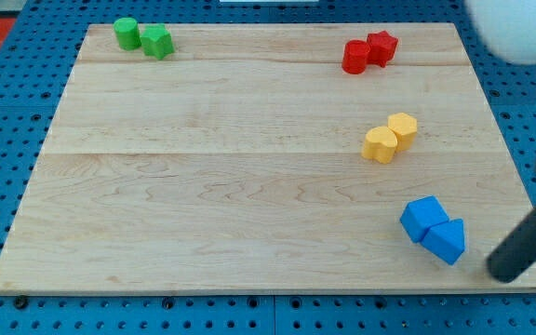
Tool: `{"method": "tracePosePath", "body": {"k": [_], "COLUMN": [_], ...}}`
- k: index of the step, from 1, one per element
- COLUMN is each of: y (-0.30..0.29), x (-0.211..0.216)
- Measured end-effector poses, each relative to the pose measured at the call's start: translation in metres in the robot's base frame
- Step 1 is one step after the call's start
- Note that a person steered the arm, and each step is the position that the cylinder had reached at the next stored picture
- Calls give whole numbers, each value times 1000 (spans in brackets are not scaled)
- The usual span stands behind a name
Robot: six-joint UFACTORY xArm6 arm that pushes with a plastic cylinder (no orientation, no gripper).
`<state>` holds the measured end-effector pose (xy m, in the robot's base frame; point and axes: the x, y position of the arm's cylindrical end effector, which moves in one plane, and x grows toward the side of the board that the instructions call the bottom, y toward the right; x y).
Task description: Slide the triangle to the left of the blue cube
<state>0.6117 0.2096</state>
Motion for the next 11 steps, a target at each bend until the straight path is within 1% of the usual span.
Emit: {"method": "tracePosePath", "body": {"k": [1,2,3,4,5,6,7,8,9,10,11], "y": [-77,-137,-95,10,-18,-66,-67,-109,-169,-181,-157], "x": [-24,-26,1,4,-22,-47,-63,-51,-88,-65,-40]}}
